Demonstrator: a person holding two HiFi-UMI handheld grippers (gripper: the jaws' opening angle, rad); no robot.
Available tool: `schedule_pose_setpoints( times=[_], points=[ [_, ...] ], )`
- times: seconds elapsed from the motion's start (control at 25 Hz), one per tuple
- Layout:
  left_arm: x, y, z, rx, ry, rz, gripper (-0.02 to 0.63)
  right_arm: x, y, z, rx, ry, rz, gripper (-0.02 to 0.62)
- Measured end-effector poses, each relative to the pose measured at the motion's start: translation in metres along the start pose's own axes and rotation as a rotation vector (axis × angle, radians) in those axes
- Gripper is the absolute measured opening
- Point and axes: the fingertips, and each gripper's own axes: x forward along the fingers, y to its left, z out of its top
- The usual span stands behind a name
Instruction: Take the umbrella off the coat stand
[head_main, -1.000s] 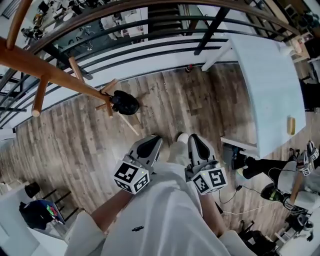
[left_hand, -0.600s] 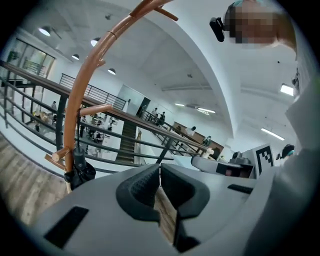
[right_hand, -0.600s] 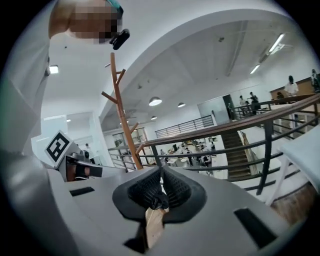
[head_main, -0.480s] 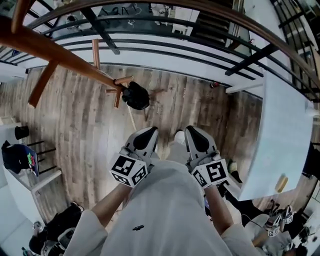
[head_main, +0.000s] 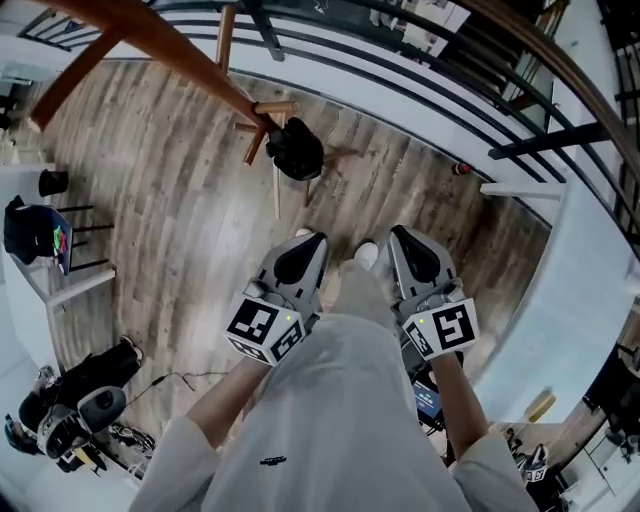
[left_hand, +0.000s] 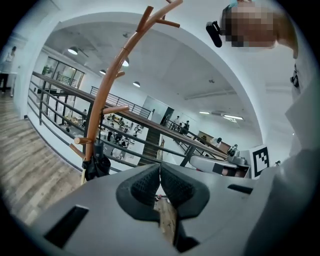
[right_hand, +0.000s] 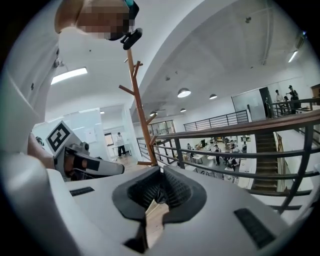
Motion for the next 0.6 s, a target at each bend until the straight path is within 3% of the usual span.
schedule_pose_setpoints(
  times=[0.6],
  points=[
    [0.013,0.043,-0.031,0.025,-0.02,0.08,0.025,0.053,-0.001,-0.045,-0.014,0.006,0.107,0.043]
  ],
)
